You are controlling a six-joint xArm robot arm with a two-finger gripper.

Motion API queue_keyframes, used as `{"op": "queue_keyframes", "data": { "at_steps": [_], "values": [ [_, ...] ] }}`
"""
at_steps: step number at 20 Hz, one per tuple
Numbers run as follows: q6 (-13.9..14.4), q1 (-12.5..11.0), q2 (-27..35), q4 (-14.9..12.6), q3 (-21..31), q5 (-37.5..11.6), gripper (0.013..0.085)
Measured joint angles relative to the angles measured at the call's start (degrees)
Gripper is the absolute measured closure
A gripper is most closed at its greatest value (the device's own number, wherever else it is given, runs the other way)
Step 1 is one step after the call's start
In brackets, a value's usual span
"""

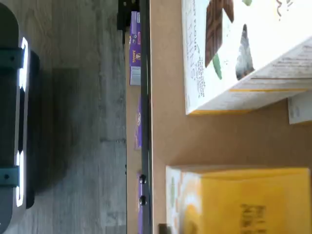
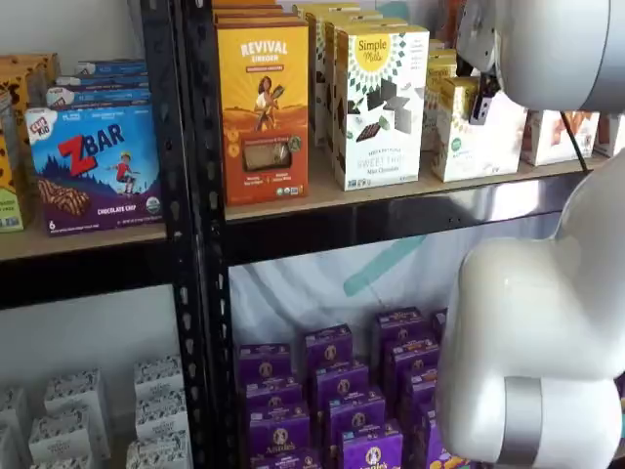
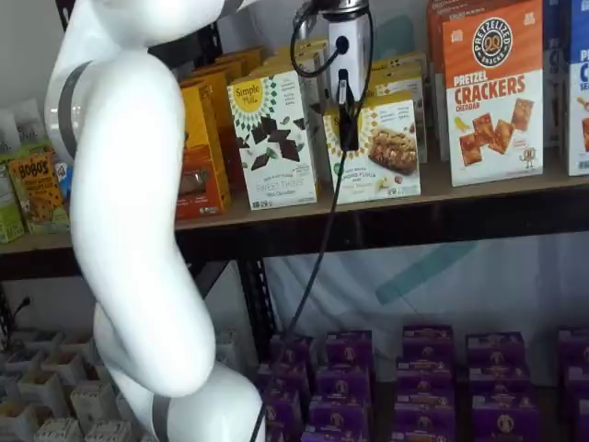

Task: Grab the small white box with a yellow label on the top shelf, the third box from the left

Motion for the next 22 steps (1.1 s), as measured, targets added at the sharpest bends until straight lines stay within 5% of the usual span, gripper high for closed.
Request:
{"op": "queue_keyframes", "data": {
  "at_steps": [4, 8, 22],
  "values": [
    [0.0, -0.1, -0.2, 0.1, 0.1, -0.1, 0.0490],
    [-0.1, -0.1, -0.4, 0.3, 0.3, 0.0, 0.0610],
    [-0.7, -1.4, -2.5, 0.9, 0.0, 4.6, 0.0610]
  ]
}}
